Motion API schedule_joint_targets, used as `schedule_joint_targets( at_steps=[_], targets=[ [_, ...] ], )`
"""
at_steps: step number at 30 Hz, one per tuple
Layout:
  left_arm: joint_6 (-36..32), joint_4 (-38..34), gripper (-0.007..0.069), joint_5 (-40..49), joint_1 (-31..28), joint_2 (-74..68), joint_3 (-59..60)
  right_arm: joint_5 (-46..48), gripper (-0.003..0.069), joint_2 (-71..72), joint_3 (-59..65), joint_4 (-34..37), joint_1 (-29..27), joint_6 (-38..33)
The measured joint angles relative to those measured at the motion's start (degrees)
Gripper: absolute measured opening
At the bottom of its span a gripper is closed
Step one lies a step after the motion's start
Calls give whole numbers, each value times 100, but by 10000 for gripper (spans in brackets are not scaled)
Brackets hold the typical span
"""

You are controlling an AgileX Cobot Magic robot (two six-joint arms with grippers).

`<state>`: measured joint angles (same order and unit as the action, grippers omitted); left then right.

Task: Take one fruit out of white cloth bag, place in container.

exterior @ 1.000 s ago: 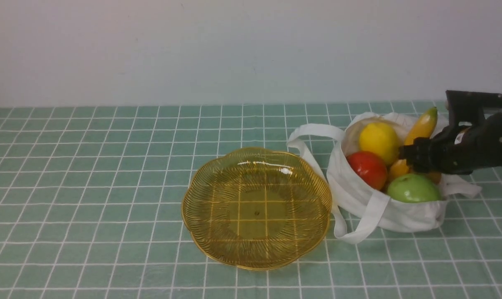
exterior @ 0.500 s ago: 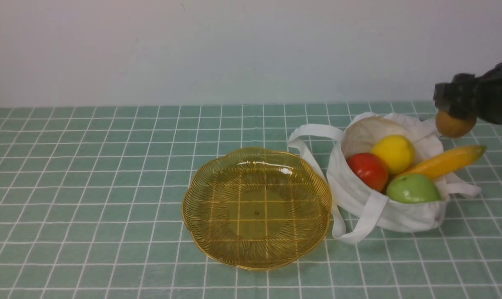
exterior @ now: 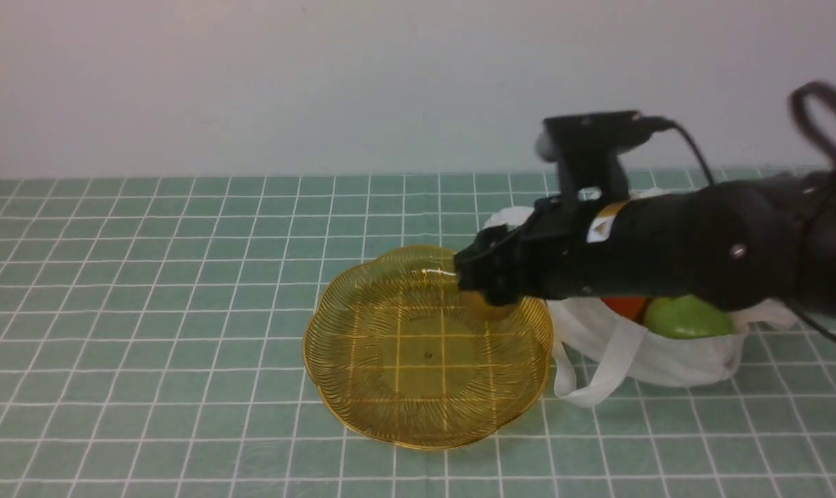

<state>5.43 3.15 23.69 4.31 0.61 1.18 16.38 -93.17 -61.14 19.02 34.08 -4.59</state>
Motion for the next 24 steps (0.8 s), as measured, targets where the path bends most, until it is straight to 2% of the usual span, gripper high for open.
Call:
schedule_joint_targets(
  at_steps=[5, 9, 11, 13, 19, 22, 24],
  targets=[
    [0, 0, -8, 0, 0, 0, 0, -720, 393, -685, 0, -5, 247, -18],
    [0, 0, -8, 0, 0, 0, 0, -934, 578, -1192, 0, -5, 253, -12],
    [0, 0, -8, 0, 0, 0, 0, -907, 645, -1346, 0, -5, 253, -12],
    [0, 0, -8, 0, 0, 0, 0, -850, 679, -1384, 0, 5, 253, 11],
    [0, 0, -8, 0, 0, 0, 0, -695, 687, -1036, 0, 18, 253, 24],
    [0, 0, -8, 0, 0, 0, 0, -321, 649, -471, 0, 18, 205, 6],
    [0, 0, -8, 0, 0, 0, 0, 207, 574, 244, 0, -24, 66, -7]
  ],
)
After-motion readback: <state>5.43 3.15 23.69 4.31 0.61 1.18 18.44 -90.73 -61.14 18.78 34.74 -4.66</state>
